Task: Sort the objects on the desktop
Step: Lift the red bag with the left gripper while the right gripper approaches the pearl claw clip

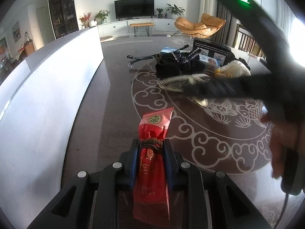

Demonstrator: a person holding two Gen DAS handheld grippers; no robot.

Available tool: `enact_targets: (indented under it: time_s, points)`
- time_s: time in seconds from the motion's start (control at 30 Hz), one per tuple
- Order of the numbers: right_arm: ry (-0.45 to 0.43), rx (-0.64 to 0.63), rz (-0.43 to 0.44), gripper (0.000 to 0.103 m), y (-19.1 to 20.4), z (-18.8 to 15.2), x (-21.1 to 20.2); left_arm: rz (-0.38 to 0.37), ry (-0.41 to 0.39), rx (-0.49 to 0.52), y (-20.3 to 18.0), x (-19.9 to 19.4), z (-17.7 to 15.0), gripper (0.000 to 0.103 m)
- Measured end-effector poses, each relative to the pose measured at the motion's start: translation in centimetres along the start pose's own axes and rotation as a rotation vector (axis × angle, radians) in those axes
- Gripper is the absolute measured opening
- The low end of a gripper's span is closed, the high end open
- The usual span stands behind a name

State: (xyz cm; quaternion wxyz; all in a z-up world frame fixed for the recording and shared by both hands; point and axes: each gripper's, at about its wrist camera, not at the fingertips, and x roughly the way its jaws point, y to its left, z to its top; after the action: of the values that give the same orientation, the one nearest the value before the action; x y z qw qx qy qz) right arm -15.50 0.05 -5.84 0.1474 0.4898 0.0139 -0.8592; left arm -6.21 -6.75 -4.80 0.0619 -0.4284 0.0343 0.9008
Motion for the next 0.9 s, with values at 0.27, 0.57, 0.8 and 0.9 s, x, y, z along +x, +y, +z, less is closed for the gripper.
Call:
enact_targets:
  time_s: [0.27,0.57,0.8,0.9]
  points:
    - [-0.051,-0.154,0.009,0.034,-2.9,-9.9,-6.4,-0.001,0.000,0.000,0.0,0.0,0.0,0.024]
    - [-0.120,-0.128,-0.058,0.087,-8.6,-16.0,-11.0,-0.002,0.000,0.000,0.1,0.0,0.0,0.024]
    - [-0.128,-0.008,-0.048,0.089,-10.1,-16.7,-10.7,-0.006,0.000,-0.002,0.1,0.0,0.0,0.024]
    - [-0.128,0.051,-0.028,0.096,-11.1,-16.6,-10.5,-0.008,0.000,-0.004,0.1,0.1,0.0,0.024]
